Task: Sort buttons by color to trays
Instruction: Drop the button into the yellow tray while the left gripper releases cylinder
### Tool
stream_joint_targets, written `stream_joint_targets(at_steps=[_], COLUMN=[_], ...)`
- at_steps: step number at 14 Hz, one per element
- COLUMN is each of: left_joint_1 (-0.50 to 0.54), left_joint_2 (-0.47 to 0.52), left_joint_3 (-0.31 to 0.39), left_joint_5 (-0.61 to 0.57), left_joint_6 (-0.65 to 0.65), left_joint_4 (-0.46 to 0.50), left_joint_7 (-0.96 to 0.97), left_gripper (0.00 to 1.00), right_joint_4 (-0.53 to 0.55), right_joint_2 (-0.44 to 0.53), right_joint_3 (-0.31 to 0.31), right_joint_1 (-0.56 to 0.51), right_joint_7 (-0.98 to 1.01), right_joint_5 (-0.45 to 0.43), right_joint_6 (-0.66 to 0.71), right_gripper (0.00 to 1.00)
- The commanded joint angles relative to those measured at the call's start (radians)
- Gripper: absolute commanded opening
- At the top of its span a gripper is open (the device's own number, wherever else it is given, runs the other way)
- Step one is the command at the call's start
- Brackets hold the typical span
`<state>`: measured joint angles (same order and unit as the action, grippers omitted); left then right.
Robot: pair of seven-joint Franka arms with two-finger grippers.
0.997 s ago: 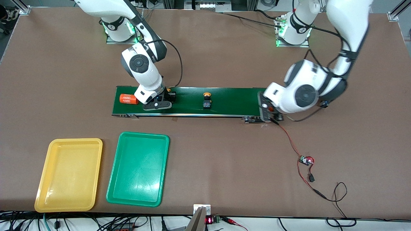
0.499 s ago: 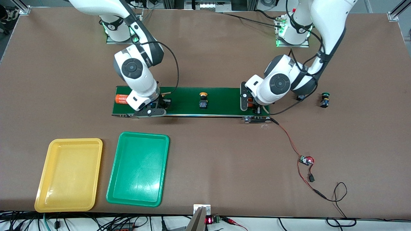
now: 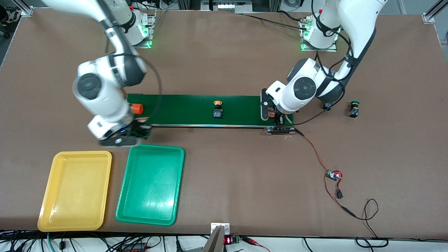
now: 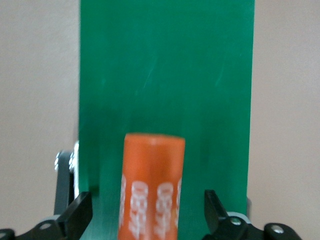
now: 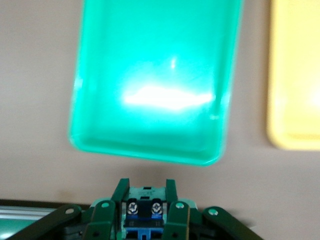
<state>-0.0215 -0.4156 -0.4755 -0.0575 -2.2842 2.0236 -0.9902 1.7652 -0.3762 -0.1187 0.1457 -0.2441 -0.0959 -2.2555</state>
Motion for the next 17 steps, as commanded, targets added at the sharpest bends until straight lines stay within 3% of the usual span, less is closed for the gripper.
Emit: stream_joint_targets(at_steps=[1, 4, 7, 13, 15, 17], left_joint_1=[0.017, 0.057, 0.045, 0.029, 0.002, 0.003], left_joint_2=[0.069, 0.107, 0.178, 0.259, 0.261, 0.259], left_joint_3=[0.003, 0.014, 0.078, 0.291, 0.366, 0.370], left_joint_5=[0.025, 0.028, 0.028, 0.028, 0.028, 0.025], left_joint_6=[0.127, 0.193, 0.226, 0.252, 0.320, 0.364], left_joint_4=[-0.045, -0.063, -0.062, -0.023, -0.005, 0.026], left_joint_7=[0.054, 0.166, 0.295, 0.664, 0.894, 1.010], left_gripper=[1.00, 1.00, 1.00, 1.00, 1.00, 1.00], right_joint_4=[-0.067, -0.119, -0.147, -0.210, -0.216, -0.217], right_joint_2=[-0.053, -0.107, -0.180, -0.322, -0.337, -0.354], right_joint_3=[-0.015, -0.013, 0.033, 0.096, 0.096, 0.100], right_joint_1=[-0.087, -0.159, -0.211, -0.242, -0.248, -0.255], right_joint_7=[0.152, 0.331, 0.440, 0.485, 0.486, 0.485], right_joint_5=[-0.005, -0.011, -0.019, -0.021, -0.022, -0.021], right_joint_6=[0.008, 0.002, -0.114, -0.203, -0.237, -0.256], right_gripper=[0.06, 0.06, 0.06, 0.06, 0.06, 0.07])
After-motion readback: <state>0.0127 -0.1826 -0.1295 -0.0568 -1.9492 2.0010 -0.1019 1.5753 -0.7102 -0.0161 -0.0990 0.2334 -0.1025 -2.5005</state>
